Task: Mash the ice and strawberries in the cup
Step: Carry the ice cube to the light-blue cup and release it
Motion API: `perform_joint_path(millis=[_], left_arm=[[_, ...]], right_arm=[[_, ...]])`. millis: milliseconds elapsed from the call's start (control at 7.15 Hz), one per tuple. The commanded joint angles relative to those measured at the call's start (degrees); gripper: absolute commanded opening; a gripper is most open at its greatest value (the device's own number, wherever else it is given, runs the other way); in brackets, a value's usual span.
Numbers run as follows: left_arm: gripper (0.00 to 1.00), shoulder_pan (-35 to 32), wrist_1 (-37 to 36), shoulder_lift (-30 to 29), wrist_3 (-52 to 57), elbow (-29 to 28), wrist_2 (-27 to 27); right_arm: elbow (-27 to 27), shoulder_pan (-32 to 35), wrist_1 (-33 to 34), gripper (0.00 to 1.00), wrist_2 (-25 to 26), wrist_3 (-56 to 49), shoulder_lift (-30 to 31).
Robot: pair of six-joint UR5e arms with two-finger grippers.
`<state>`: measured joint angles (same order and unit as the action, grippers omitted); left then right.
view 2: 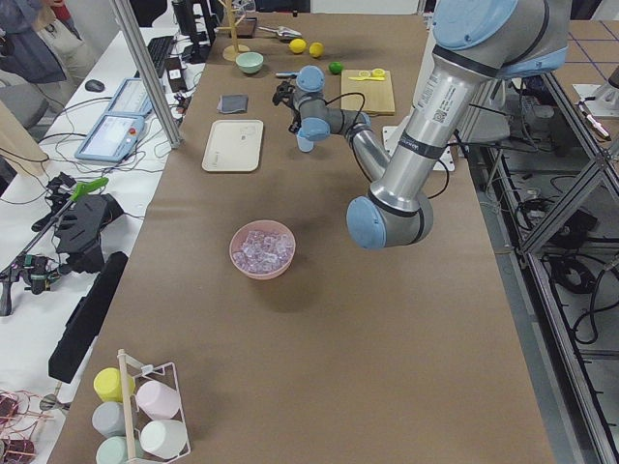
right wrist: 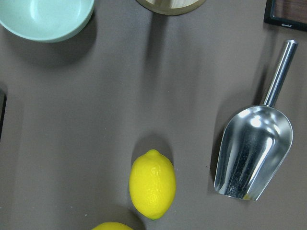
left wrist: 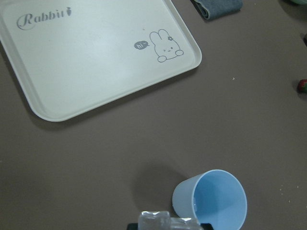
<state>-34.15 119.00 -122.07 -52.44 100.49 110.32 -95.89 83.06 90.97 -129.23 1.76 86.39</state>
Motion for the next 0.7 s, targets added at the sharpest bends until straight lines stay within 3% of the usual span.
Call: perform_joint_path(millis=[0, 419, 559], left_arm=[[0.00, 4.6, 0.4, -2.5, -1.8, -2.0, -6.8], [0.00, 9.1, 6.8, -2.7, -1.8, -7.0, -13.7], [0.00, 9.4, 7.0, -2.7, -1.8, -7.3, -13.8]], right_arm=[[-0.1, 0.0, 0.0, 1.00, 0.3, 0.0, -0.1], [-0.1, 0.0, 0.0, 1.00, 0.4, 0.0, 0.1], [-0.1, 0.0, 0.0, 1.00, 0.4, 0.0, 0.1]])
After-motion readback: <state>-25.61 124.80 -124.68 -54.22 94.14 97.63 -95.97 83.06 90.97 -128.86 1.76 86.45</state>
